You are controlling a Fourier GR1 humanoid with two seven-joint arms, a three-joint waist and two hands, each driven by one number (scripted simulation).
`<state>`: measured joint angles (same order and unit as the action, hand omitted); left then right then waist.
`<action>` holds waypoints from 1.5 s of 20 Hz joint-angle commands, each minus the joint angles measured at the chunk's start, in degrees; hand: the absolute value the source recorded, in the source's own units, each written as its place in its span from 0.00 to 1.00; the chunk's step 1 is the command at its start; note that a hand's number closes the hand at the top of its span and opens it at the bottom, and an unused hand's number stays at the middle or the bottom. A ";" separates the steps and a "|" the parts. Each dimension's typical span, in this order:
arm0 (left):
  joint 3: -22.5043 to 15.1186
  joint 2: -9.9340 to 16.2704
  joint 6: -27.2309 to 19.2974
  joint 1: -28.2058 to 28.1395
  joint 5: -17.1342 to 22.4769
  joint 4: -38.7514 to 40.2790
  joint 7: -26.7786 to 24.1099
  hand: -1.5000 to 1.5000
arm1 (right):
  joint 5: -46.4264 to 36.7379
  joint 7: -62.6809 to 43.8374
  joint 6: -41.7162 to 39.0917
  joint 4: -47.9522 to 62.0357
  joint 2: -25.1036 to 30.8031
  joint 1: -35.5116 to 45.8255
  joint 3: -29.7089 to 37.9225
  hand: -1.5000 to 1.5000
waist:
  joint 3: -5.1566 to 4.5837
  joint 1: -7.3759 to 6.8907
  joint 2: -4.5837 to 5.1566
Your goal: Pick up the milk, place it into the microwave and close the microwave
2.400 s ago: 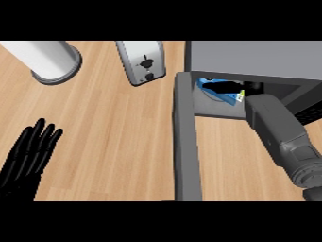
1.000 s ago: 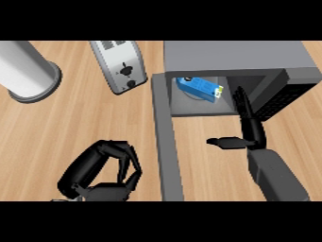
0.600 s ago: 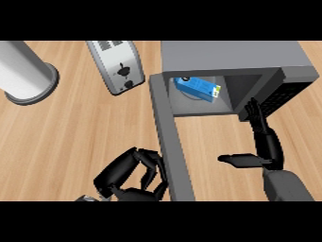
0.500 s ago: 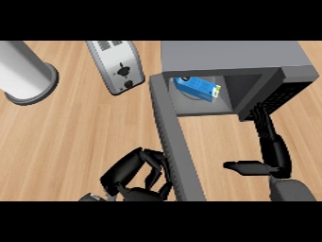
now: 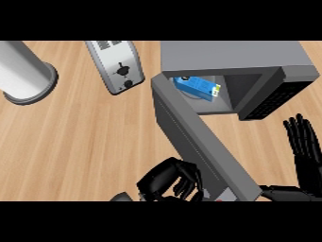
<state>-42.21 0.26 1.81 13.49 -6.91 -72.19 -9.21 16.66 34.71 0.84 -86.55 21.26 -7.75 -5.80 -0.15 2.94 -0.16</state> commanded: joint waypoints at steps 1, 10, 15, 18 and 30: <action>-9.56 -0.25 -11.15 7.92 7.19 4.86 1.69 1.00 | 4.16 -4.37 -2.59 -7.87 1.88 -1.89 1.31 0.00 | -0.01 0.97 0.36; -14.72 -0.23 -29.61 15.62 21.77 5.60 -0.50 1.00 | 8.73 -7.81 -8.22 -15.67 6.36 -3.05 2.59 0.00 | -0.12 3.95 0.87; -13.14 -0.23 -33.18 21.57 26.75 8.02 -4.52 1.00 | 11.56 -9.91 -12.57 -18.66 8.79 -1.28 1.91 0.00 | -0.18 5.57 1.46; -12.97 -0.24 -34.70 24.18 30.55 9.13 -5.51 1.00 | 12.31 -10.27 -15.24 -19.34 11.04 -1.26 2.29 0.00 | -0.14 7.05 1.80; -6.77 -0.26 -38.57 35.11 41.75 18.42 -5.46 1.00 | 19.26 -13.94 -17.89 -24.90 12.74 1.12 2.99 0.00 | -0.11 12.32 3.32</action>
<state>-51.03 0.01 -35.62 45.40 31.59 -55.98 -14.02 33.80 21.61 -16.33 -110.16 33.64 -7.44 -3.17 -0.25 13.88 2.75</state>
